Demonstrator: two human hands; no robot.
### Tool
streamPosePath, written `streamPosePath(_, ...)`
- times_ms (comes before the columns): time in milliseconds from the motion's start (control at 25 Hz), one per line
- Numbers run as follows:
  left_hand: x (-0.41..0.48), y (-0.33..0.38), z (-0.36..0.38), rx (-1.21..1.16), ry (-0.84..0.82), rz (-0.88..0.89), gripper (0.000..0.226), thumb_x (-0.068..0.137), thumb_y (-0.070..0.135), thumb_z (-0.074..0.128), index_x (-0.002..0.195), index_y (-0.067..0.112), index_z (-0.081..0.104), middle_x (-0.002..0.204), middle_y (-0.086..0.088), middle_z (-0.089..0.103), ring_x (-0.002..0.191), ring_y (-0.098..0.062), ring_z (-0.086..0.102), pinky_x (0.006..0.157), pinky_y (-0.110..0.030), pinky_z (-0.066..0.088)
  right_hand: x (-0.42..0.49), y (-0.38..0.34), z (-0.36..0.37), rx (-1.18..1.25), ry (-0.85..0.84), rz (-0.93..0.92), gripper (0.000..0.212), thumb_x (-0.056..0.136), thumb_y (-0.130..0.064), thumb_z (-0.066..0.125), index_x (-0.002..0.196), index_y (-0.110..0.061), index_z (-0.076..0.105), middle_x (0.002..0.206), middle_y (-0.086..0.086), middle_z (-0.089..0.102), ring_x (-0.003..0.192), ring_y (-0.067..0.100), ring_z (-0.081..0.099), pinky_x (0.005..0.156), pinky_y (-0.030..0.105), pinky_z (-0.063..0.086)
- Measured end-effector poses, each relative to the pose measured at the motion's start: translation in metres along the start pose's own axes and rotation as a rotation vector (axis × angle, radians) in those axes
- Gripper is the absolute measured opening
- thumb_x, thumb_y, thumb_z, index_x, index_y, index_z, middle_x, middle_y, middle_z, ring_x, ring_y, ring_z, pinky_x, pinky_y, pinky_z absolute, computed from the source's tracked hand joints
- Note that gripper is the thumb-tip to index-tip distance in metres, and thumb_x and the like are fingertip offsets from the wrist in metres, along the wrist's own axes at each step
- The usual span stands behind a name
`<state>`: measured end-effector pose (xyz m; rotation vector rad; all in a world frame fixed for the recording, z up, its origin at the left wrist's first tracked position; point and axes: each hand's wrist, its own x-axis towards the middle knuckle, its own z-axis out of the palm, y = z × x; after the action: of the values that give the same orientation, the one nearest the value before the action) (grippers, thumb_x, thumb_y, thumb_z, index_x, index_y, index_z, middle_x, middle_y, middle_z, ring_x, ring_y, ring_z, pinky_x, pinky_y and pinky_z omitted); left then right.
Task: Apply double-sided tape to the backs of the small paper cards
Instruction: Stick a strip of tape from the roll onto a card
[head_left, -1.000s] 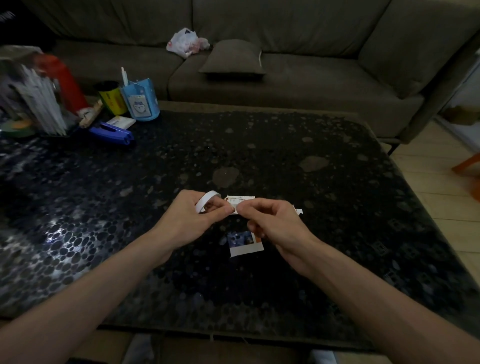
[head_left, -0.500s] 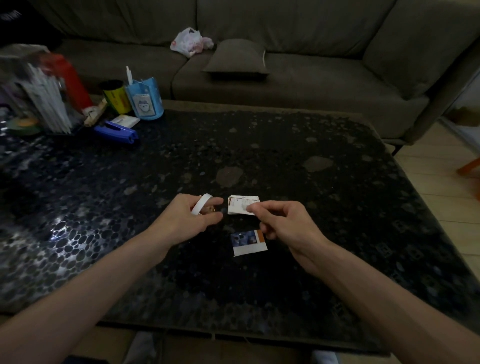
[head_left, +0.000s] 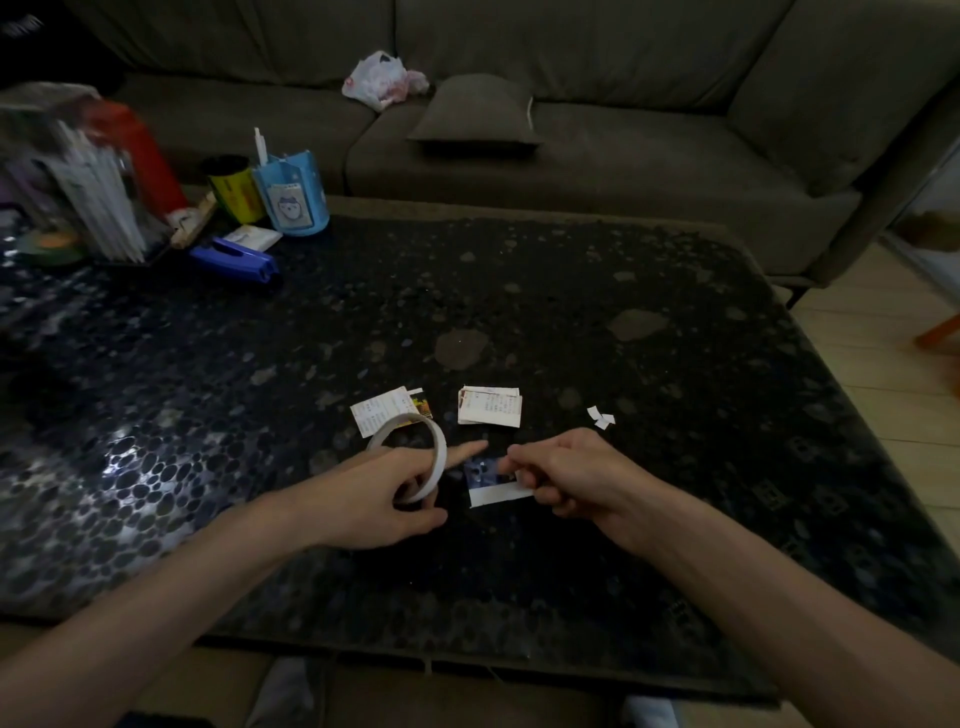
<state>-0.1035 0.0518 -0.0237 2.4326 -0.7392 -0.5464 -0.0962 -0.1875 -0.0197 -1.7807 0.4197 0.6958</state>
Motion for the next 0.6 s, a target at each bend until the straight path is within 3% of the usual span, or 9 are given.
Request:
streamPosePath(80,-0.0005,-0.0028,0.0027,0.094,0.006,0.008,0.033,0.097,0.038,0.068,0.128,0.047,0.059,0.079,0.011,0.059,0.072,-0.001,0.056,0.064,-0.011,0.041,0.0016,-0.0006,-0.0008,-0.024,0.003,0.02,0.028,0.104,-0.029,0.062,0.094,-0.014,0.083,0.058,-0.008,0.056,0.043,0.004,0.041,0.042,0.018,0.029)
streamPosePath(200,-0.0004,-0.0072,0.0063,0.162,0.017,-0.015,0.015,0.096,0.045,0.067,0.1,0.03,0.065,0.097,0.007,0.067,0.082,-0.009,0.061,0.073,-0.028,0.051,0.0031,-0.0004,-0.0025,-0.027,-0.012,0.022,0.028,0.102,-0.028,0.063,0.089,-0.015,0.085,0.056,-0.009,0.054,0.043,0.004,0.038,0.043,0.019,0.029)
streamPosePath(280,-0.0008,-0.0082,0.0072,0.172,0.034,0.013,0.015,0.096,0.045,0.067,0.087,0.037,0.058,0.1,0.013,0.065,0.084,-0.002,0.059,0.068,-0.013,0.045,0.0042,0.0005,-0.0029,-0.018,-0.018,0.02,0.027,0.101,-0.026,0.065,0.087,-0.015,0.085,0.056,-0.008,0.054,0.042,0.004,0.036,0.042,0.019,0.028)
streamPosePath(360,-0.0005,-0.0089,0.0085,0.164,0.06,0.026,0.012,0.096,0.044,0.067,0.096,0.035,0.061,0.1,0.022,0.06,0.086,0.006,0.055,0.067,-0.005,0.039,0.0058,0.0013,-0.0032,-0.016,-0.01,0.03,0.025,0.099,-0.025,0.066,0.087,-0.014,0.085,0.056,-0.008,0.054,0.042,0.004,0.036,0.041,0.019,0.029)
streamPosePath(480,0.0014,-0.0108,0.0111,0.175,0.07,0.014,0.016,0.097,0.046,0.066,0.101,0.031,0.06,0.099,0.024,0.055,0.089,0.005,0.054,0.068,-0.005,0.037,0.0083,0.0018,-0.003,-0.024,-0.01,0.036,0.025,0.098,-0.025,0.067,0.085,-0.014,0.085,0.055,-0.008,0.053,0.041,0.005,0.035,0.04,0.019,0.027)
streamPosePath(600,0.0017,-0.0064,0.0094,0.169,0.055,0.032,0.015,0.098,0.043,0.067,0.092,0.043,0.053,0.091,0.032,0.044,0.085,0.025,0.046,0.064,-0.002,0.036,0.0098,0.0009,-0.0016,-0.035,-0.013,0.035,0.022,0.096,-0.025,0.07,0.087,-0.013,0.085,0.054,-0.008,0.052,0.041,0.005,0.034,0.04,0.019,0.026)
